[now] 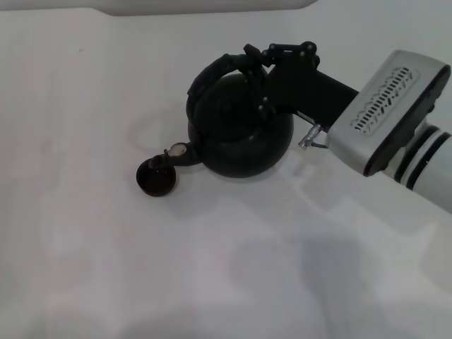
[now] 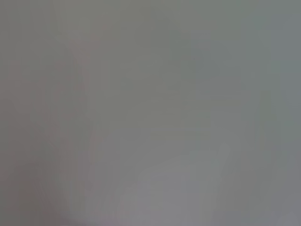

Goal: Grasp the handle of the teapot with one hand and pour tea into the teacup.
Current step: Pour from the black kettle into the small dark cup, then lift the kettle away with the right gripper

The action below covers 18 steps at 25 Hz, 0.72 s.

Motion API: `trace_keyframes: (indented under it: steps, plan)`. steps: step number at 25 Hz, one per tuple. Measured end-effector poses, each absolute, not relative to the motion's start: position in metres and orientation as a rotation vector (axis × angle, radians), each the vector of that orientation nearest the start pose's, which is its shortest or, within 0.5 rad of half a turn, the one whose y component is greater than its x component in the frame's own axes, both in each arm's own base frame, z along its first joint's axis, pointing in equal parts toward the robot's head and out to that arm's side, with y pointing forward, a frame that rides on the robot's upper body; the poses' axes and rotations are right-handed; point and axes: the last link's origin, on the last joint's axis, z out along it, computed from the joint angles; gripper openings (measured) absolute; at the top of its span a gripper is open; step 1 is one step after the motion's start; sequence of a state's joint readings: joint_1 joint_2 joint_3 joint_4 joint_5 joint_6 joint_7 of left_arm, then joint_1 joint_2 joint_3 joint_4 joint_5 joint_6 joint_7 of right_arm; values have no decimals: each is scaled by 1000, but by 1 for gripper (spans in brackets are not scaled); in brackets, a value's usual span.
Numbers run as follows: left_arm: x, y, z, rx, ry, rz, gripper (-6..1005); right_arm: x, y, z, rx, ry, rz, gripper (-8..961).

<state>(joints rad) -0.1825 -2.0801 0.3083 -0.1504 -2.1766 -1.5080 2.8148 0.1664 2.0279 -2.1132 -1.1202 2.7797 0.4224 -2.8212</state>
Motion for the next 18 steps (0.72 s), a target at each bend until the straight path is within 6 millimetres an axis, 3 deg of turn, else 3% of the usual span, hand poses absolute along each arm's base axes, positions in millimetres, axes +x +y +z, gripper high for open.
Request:
trace_keyframes:
  steps: [18]
  plan:
    - [-397,206,14,-1235,-743,-764,887,178,313,-87,-2255,-75,489,144]
